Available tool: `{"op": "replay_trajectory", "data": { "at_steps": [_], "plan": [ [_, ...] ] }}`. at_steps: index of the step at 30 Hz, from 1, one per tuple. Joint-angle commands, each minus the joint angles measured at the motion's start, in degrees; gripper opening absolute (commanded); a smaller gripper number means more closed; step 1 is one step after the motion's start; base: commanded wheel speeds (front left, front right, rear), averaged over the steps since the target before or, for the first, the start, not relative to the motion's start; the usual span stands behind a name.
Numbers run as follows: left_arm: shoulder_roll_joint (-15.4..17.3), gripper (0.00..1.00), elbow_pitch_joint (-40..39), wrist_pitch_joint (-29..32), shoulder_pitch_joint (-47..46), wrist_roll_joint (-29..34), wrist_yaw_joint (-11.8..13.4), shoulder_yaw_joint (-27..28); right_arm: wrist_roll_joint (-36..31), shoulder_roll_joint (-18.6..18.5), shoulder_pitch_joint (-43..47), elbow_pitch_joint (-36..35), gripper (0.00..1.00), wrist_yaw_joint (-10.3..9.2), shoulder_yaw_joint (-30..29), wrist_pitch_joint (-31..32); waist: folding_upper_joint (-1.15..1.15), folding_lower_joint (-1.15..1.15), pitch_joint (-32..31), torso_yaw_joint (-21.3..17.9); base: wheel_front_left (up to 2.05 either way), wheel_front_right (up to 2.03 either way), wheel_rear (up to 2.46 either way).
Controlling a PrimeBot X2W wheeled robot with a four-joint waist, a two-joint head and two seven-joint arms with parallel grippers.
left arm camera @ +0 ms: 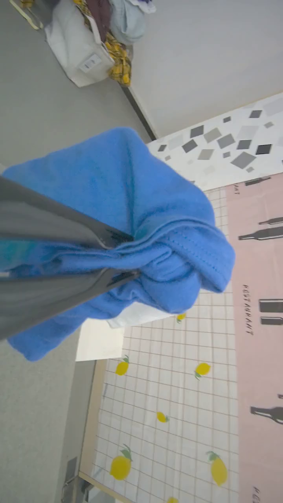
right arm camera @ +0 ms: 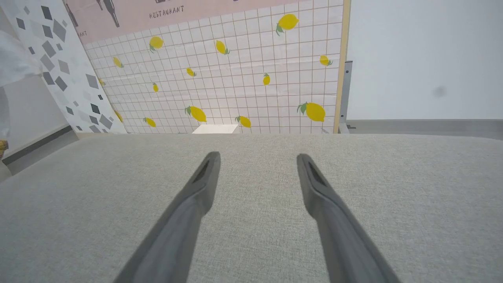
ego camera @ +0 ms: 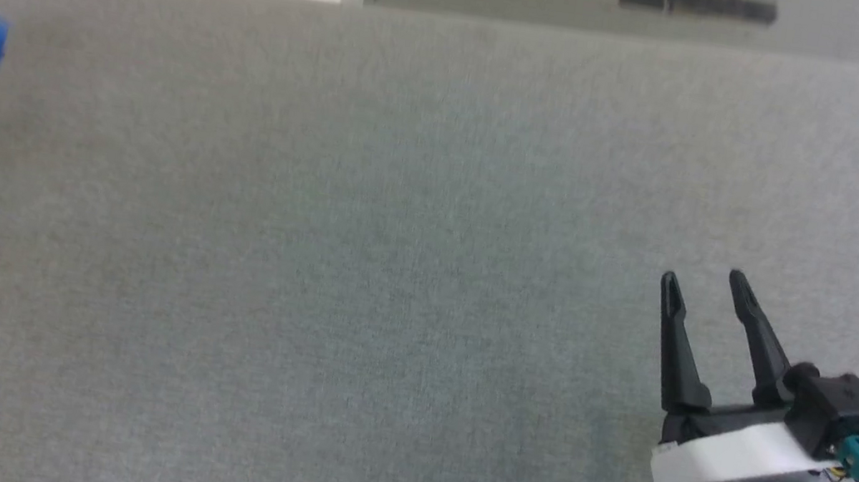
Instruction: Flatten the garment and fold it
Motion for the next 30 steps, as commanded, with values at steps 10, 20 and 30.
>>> {"op": "replay_trajectory", "data": {
  "at_steps": [10,20,30],
  "plan": [
    [-13.3,0.0,-1.8,-7.2,-14.1,2.4,-4.9,-16.0,0.9,0.1,3.5,-1.4,1.0,-0.09,-1.1,0.8,0.0,0.0,-9.9,-5.9,0.0,0.0,0.0],
    [-26.3,0.0,10.5,-5.9,-11.2,-2.2,-10.8,-28.7,1.9,0.1,3.8,-1.6,1.0,-0.09,-1.0,1.1,0.0,0.0,-9.2,-12.5,0.0,0.0,0.0],
    [-28.9,0.0,30.5,15.6,-4.1,-7.4,-15.3,-38.7,1.9,0.1,3.4,-1.6,1.0,-0.09,-0.5,1.3,0.0,0.0,-7.8,-14.9,0.0,0.0,0.0]
  ]
}}
